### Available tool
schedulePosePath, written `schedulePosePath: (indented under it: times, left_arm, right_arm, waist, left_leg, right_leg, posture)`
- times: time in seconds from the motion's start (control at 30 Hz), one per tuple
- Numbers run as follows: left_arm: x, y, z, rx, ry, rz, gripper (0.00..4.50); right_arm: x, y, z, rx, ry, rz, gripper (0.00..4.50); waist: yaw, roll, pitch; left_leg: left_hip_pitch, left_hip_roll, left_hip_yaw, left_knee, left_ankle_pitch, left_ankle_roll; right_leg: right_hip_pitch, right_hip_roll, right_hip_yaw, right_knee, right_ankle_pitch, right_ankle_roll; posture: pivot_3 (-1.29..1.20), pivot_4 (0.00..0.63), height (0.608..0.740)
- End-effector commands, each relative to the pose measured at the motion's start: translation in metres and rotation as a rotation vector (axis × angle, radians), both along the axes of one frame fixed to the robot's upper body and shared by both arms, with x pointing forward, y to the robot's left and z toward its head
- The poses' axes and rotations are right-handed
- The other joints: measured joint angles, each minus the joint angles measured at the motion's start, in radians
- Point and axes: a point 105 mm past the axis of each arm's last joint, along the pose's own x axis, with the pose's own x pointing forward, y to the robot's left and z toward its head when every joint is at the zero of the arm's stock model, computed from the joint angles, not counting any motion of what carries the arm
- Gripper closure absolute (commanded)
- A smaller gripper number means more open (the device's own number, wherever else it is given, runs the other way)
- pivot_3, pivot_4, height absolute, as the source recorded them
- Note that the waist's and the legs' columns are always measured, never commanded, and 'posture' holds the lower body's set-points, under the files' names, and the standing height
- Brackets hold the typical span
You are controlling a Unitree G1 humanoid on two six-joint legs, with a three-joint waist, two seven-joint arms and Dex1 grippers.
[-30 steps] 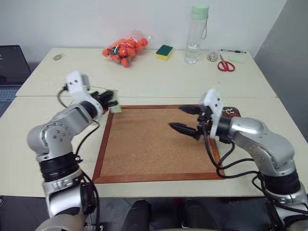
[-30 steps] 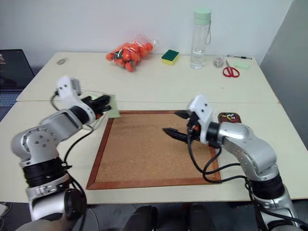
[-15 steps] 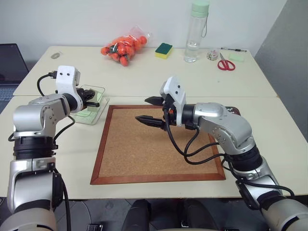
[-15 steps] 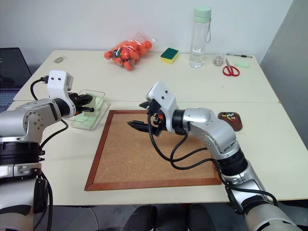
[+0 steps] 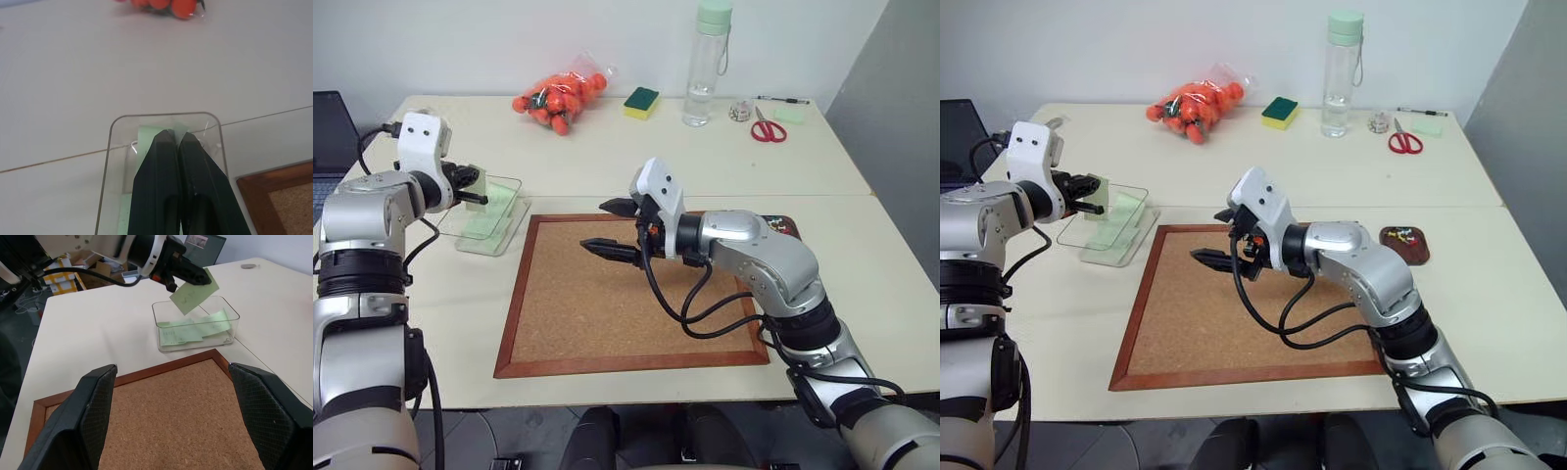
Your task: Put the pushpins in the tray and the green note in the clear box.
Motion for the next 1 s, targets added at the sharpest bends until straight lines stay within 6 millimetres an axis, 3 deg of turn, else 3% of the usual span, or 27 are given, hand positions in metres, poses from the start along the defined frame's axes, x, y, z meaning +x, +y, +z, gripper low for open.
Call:
schedulePosePath:
  times: [0.03,0.13,0.27,0.5,0.7,0.9,1.0]
  left_arm:
    - [-0.002,0.004,0.0,0.039,-0.008,-0.006,4.5]
    - [-0.003,0.005,-0.01,0.067,0.011,-0.011,4.5]
    - [-0.008,0.01,-0.019,0.158,0.028,-0.016,3.83]
    - [-0.011,0.017,-0.008,0.288,-0.014,-0.036,2.49]
    - [-0.011,0.012,0.006,0.35,-0.065,-0.076,1.38]
    - [-0.018,0.016,-0.01,0.315,0.006,-0.098,0.13]
    - [-0.022,0.02,-0.016,0.314,0.033,-0.107,0.01]
  right_arm:
    - [-0.005,0.002,0.012,0.029,-0.042,0.024,0.65]
    - [-0.005,0.003,0.013,0.031,-0.045,0.02,0.65]
    - [-0.005,0.003,0.013,0.036,-0.043,0.014,0.55]
    - [-0.004,0.003,0.013,0.043,-0.038,0.007,0.55]
    - [-0.004,0.004,0.013,0.048,-0.038,0.011,0.55]
    - [-0.003,0.003,0.012,0.047,-0.038,0.007,0.55]
    - [-0.004,0.002,0.012,0.048,-0.038,0.005,0.55]
  waist:
    - [-0.001,0.0,0.0]
    - [-0.002,0.0,0.0]
    - [-0.005,0.0,0.0]
    - [-0.005,0.0,0.0]
    - [-0.004,0.0,0.0]
    - [-0.007,0.0,0.0]
    - [-0.007,0.0,0.0]
  left_leg:
    - [0.0,0.0,0.0,0.0,0.0,0.0]
    - [0.0,0.0,0.0,0.001,0.0,0.0]
    - [0.0,0.0,0.0,0.0,0.0,0.0]
    - [0.0,0.0,0.0,0.001,0.0,0.0]
    - [0.0,0.0,0.0,0.001,0.0,0.001]
    - [0.0,0.0,0.0,0.001,0.0,0.001]
    - [0.0,0.0,0.0,0.001,0.0,0.001]
  right_leg:
    - [0.0,0.0,0.0,0.0,0.0,0.0]
    - [0.0,0.0,0.0,0.0,0.0,0.0]
    - [0.0,0.0,0.0,0.0,0.0,0.0]
    - [0.0,0.0,0.0,0.001,0.0,0.0]
    - [0.0,0.0,0.0,0.001,0.0,0.0]
    - [0.0,0.0,0.0,0.001,0.0,-0.001]
    - [0.0,0.0,0.0,0.001,0.0,0.0]
  posture:
    - [0.0,0.15,0.74]
    - [0.0,0.15,0.74]
    - [0.0,0.15,0.74]
    - [0.0,0.15,0.74]
    - [0.0,0.15,0.74]
    - [0.0,0.15,0.74]
    - [0.0,0.15,0.74]
